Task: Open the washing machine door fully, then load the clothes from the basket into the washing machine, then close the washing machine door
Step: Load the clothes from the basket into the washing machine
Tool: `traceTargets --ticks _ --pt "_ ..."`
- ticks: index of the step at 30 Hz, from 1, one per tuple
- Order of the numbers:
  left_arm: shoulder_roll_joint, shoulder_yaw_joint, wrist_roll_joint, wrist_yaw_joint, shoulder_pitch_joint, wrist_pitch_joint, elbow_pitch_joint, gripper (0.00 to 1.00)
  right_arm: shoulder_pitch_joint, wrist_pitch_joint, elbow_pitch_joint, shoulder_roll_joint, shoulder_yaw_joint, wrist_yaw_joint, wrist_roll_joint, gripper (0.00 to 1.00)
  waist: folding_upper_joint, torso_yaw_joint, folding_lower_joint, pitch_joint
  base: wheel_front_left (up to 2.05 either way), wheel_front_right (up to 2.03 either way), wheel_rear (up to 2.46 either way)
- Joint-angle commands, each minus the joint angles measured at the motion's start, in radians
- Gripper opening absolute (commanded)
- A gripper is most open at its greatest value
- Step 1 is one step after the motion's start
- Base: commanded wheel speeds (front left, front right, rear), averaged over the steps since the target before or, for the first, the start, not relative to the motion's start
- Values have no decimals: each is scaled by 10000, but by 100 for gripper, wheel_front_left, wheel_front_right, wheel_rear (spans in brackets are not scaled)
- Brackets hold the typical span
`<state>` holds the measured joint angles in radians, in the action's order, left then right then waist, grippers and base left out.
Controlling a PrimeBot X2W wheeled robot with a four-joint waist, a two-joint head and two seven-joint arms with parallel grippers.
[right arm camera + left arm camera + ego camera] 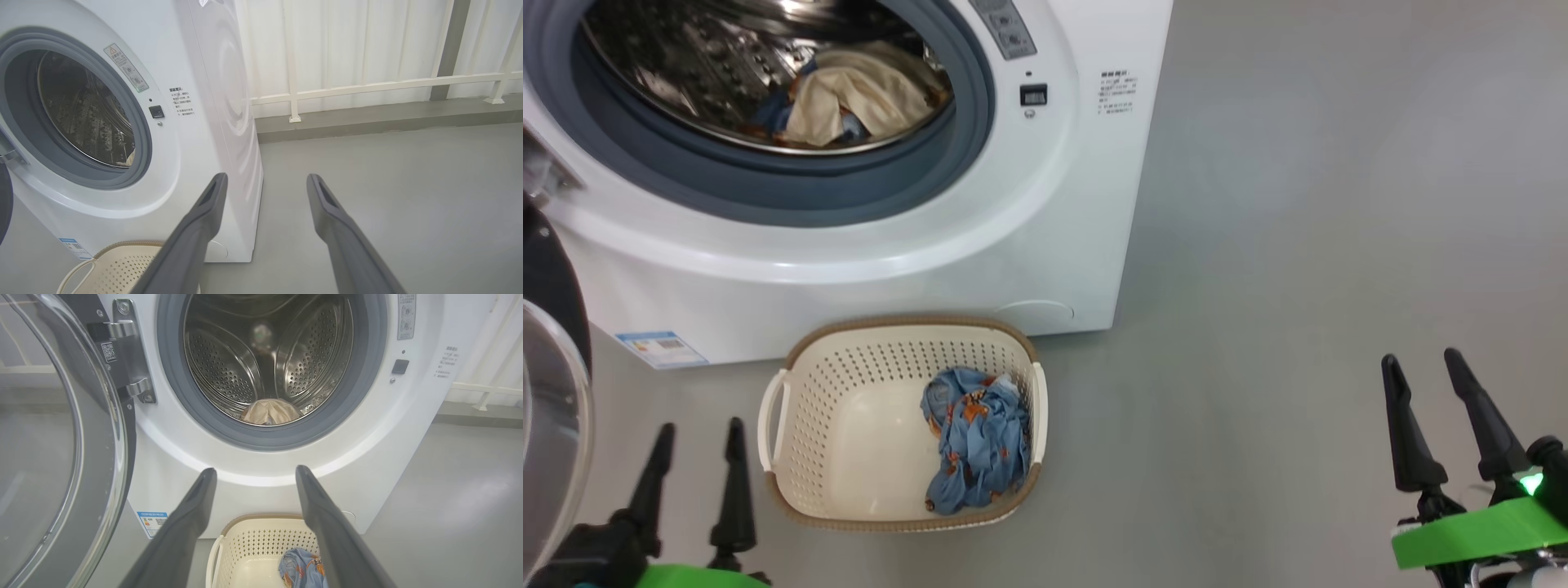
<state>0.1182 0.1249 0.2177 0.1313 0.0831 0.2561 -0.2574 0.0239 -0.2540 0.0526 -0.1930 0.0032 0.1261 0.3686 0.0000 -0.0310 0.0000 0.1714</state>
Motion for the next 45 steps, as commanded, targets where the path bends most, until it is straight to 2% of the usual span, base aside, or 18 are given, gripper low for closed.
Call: traceTargets --ticks 1,9,14,28,45 --pt "129 146 146 -6 373 57 58 100 -374 -78 -283 -122 126 46 -47 100 0 -39 0 324 0 0 0" --pt "100 -492 535 -6 1001 57 -996 100 -878 -78 -490 167 -49 46 -140 100 0 -168 0 1480 0 0 0" --pt "259 -827 686 -6 1631 57 -1726 100 -1259 -78 -541 295 -112 46 -217 100 0 -259 0 2030 0 0 0" --pt "862 -2510 1141 -6 3552 57 -4127 100 -2049 -78 -624 663 38 46 -294 100 0 -681 0 3309 0 0 0" --pt "1783 -5834 3211 -6 6741 -181 -7584 100 -3283 -78 -799 1107 432 46 -295 100 0 -1550 0 5312 0 0 0"
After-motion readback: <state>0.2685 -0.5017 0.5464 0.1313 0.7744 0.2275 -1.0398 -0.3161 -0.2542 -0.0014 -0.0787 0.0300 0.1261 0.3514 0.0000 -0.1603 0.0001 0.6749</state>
